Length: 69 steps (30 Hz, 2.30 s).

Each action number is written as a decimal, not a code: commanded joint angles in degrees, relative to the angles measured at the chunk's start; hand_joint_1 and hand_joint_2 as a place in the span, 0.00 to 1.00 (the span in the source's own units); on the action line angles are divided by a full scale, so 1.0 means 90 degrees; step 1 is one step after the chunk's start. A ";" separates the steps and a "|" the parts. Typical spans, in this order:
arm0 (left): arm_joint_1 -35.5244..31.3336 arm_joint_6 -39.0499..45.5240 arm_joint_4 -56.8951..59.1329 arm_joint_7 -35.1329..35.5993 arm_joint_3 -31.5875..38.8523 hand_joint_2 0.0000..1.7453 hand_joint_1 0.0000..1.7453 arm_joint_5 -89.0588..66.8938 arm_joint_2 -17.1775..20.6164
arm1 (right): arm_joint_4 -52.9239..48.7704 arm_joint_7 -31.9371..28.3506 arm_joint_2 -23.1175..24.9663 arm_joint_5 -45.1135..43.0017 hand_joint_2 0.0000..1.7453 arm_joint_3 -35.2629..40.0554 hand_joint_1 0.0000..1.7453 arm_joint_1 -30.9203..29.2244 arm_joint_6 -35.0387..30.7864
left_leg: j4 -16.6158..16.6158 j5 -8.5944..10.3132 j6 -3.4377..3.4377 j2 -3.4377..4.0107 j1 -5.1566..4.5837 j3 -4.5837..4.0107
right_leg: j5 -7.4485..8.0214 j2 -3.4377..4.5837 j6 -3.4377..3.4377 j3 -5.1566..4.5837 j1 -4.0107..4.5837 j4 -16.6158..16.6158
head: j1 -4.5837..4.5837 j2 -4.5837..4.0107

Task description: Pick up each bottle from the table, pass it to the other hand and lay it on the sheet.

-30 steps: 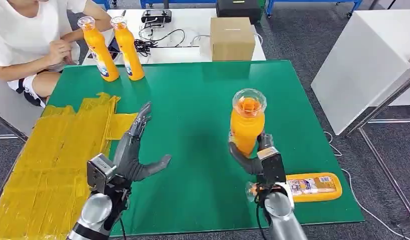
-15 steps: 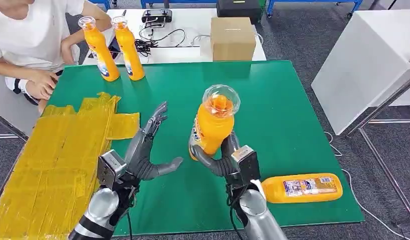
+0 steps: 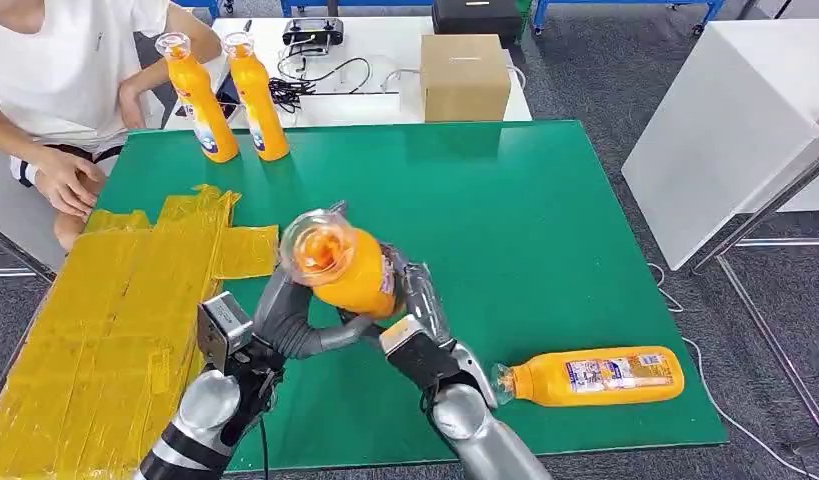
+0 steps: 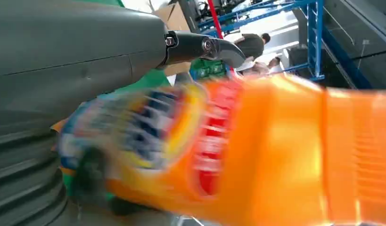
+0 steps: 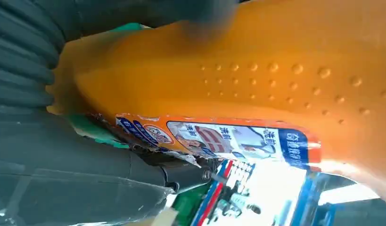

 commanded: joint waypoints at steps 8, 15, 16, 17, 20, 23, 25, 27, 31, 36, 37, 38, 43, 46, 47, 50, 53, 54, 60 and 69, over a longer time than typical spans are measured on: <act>-0.0423 -0.0067 0.0562 0.0024 -0.0125 1.00 0.00 0.0217 0.0051 | 0.1160 0.0083 -0.0019 0.0246 1.00 0.0969 1.00 -0.0556 -0.0030 | -0.0006 -0.0005 -0.0007 -0.0003 0.0004 0.0021 | -0.0006 -0.0008 0.0000 0.0025 0.0004 -0.0010 | 0.0002 0.0000; -0.0309 0.0039 0.0502 -0.0082 0.0151 1.00 0.03 0.0739 -0.0155 | 0.1418 0.0151 -0.0001 0.0280 1.00 0.1145 1.00 -0.0639 0.0020 | -0.0004 -0.0005 -0.0005 0.0001 0.0004 0.0016 | -0.0004 -0.0002 0.0001 0.0019 0.0004 -0.0009 | 0.0002 0.0000; -0.0309 0.0039 0.0502 -0.0082 0.0151 1.00 0.03 0.0739 -0.0155 | 0.1418 0.0151 -0.0001 0.0280 1.00 0.1145 1.00 -0.0639 0.0020 | -0.0005 -0.0007 -0.0006 0.0000 0.0005 0.0020 | -0.0006 -0.0004 0.0001 0.0024 0.0005 -0.0010 | 0.0000 0.0000; -0.0309 0.0039 0.0502 -0.0082 0.0151 1.00 0.03 0.0739 -0.0155 | 0.1418 0.0151 -0.0001 0.0280 1.00 0.1145 1.00 -0.0639 0.0020 | -0.0004 -0.0007 -0.0006 -0.0004 0.0004 0.0019 | -0.0007 -0.0007 0.0001 0.0024 0.0004 -0.0009 | 0.0000 0.0000; -0.0309 0.0039 0.0502 -0.0082 0.0151 1.00 0.03 0.0739 -0.0155 | 0.1418 0.0151 -0.0001 0.0280 1.00 0.1145 1.00 -0.0639 0.0020 | -0.0003 -0.0004 -0.0005 -0.0008 0.0005 0.0014 | -0.0006 -0.0011 0.0001 0.0019 0.0004 -0.0009 | 0.0000 0.0000; -0.0309 0.0039 0.0502 -0.0082 0.0151 1.00 0.03 0.0739 -0.0155 | 0.1418 0.0151 -0.0001 0.0280 1.00 0.1145 1.00 -0.0639 0.0020 | -0.0002 -0.0006 -0.0004 -0.0006 0.0005 0.0015 | -0.0006 -0.0008 0.0002 0.0020 0.0004 -0.0008 | 0.0002 0.0000; -0.0309 0.0039 0.0502 -0.0082 0.0151 1.00 0.03 0.0739 -0.0155 | 0.1418 0.0151 -0.0001 0.0280 1.00 0.1145 1.00 -0.0639 0.0020 | -0.0002 -0.0006 -0.0004 -0.0006 0.0005 0.0015 | -0.0006 -0.0008 0.0002 0.0020 0.0004 -0.0008 | 0.0002 0.0000; -0.0309 0.0039 0.0502 -0.0082 0.0151 1.00 0.03 0.0739 -0.0155 | 0.1418 0.0151 -0.0001 0.0280 1.00 0.1145 1.00 -0.0639 0.0020 | -0.0002 -0.0007 -0.0005 -0.0006 0.0005 0.0019 | -0.0007 -0.0009 0.0002 0.0024 0.0005 -0.0010 | 0.0002 0.0000; -0.0309 0.0039 0.0502 -0.0082 0.0151 1.00 0.03 0.0739 -0.0155 | 0.1418 0.0151 -0.0001 0.0280 1.00 0.1145 1.00 -0.0639 0.0020 | -0.0003 -0.0004 -0.0005 -0.0008 0.0004 0.0013 | -0.0006 -0.0011 0.0001 0.0018 0.0004 -0.0008 | 0.0000 0.0000; -0.0219 0.0152 0.0457 -0.0111 0.0216 1.00 1.00 0.0954 -0.0192 | 0.1431 0.0189 -0.0031 0.0227 1.00 0.1047 1.00 -0.0586 -0.0068 | -0.0004 -0.0005 -0.0005 -0.0009 0.0004 0.0016 | -0.0007 -0.0013 0.0001 0.0021 0.0004 -0.0010 | 0.0000 0.0000; -0.0215 0.0159 0.0481 -0.0106 0.0205 1.00 1.00 0.0971 -0.0192 | 0.1431 0.0193 -0.0035 0.0203 1.00 0.1009 1.00 -0.0559 -0.0074 | -0.0004 -0.0003 -0.0004 -0.0009 0.0004 0.0013 | -0.0005 -0.0012 0.0001 0.0017 0.0004 -0.0009 | 0.0000 0.0000; -0.0204 0.0167 0.0493 -0.0104 0.0203 1.00 1.00 0.0980 -0.0197 | 0.1431 0.0193 -0.0039 0.0193 1.00 0.0994 1.00 -0.0541 -0.0081 | -0.0005 -0.0001 -0.0004 -0.0008 0.0003 0.0010 | -0.0004 -0.0011 0.0001 0.0013 0.0002 -0.0009 | 0.0002 0.0000; -0.0172 0.0284 0.0546 -0.0091 0.0255 1.00 1.00 0.1125 -0.0265 | 0.1427 0.0171 -0.0043 0.0146 1.00 0.0907 1.00 -0.0423 -0.0154 | -0.0006 -0.0002 -0.0004 -0.0011 0.0004 0.0014 | -0.0004 -0.0015 0.0002 0.0017 0.0003 -0.0012 | 0.0000 0.0000; -0.0172 0.0413 0.0595 -0.0070 0.0337 1.00 1.00 0.1233 -0.0268 | 0.1327 0.0143 -0.0075 0.0094 1.00 0.0835 1.00 -0.0361 -0.0221 | -0.0005 -0.0003 -0.0003 -0.0012 0.0003 0.0014 | -0.0005 -0.0015 0.0002 0.0017 0.0003 -0.0011 | 0.0000 0.0000; -0.0173 0.0429 0.0608 -0.0075 0.0353 1.00 1.00 0.1249 -0.0263 | 0.1294 0.0137 -0.0082 0.0085 1.00 0.0821 1.00 -0.0352 -0.0229 | -0.0006 -0.0005 -0.0004 -0.0013 0.0006 0.0019 | -0.0007 -0.0017 0.0003 0.0025 0.0005 -0.0014 | 0.0002 0.0000; -0.0172 0.0477 0.0640 -0.0089 0.0402 1.00 1.00 0.1277 -0.0246 | 0.1157 0.0111 -0.0097 0.0046 1.00 0.0772 1.00 -0.0324 -0.0261 | -0.0006 -0.0003 -0.0004 -0.0014 0.0003 0.0017 | -0.0007 -0.0018 0.0002 0.0021 0.0003 -0.0011 | 0.0000 0.0000; -0.0138 0.0633 0.0645 -0.0137 0.0485 1.00 1.00 0.1244 -0.0231 | 0.0947 0.0085 -0.0146 0.0014 1.00 0.0745 1.00 -0.0265 -0.0298 | -0.0004 -0.0003 -0.0004 -0.0010 0.0002 0.0012 | -0.0006 -0.0014 0.0002 0.0014 0.0002 -0.0008 | 0.0000 0.0000; -0.0127 0.0733 0.0642 -0.0165 0.0515 1.00 1.00 0.1190 -0.0224 | 0.0834 0.0075 -0.0180 0.0022 1.00 0.0742 1.00 -0.0227 -0.0332 | -0.0005 -0.0007 -0.0006 -0.0012 0.0005 0.0022 | -0.0009 -0.0017 0.0002 0.0027 0.0005 -0.0012 | 0.0002 0.0000; -0.0028 0.1138 0.0541 -0.0247 0.0764 1.00 1.00 0.1017 -0.0139 | -0.0078 -0.0028 -0.0415 0.0012 1.00 0.0585 0.00 0.0210 -0.0628 | -0.0004 -0.0003 -0.0004 -0.0012 0.0003 0.0009 | -0.0007 -0.0016 0.0001 0.0012 0.0002 -0.0009 | 0.0000 0.0000; -0.0344 0.3980 0.1058 -0.0211 0.1343 1.00 1.00 -0.2853 0.0297 | -0.2022 -0.0312 -0.0729 -0.0279 1.00 -0.0150 0.00 0.1082 -0.0906 | -0.0002 -0.0002 -0.0003 -0.0018 0.0001 -0.0001 | -0.0006 -0.0016 0.0001 0.0003 -0.0001 -0.0003 | 0.0002 0.0000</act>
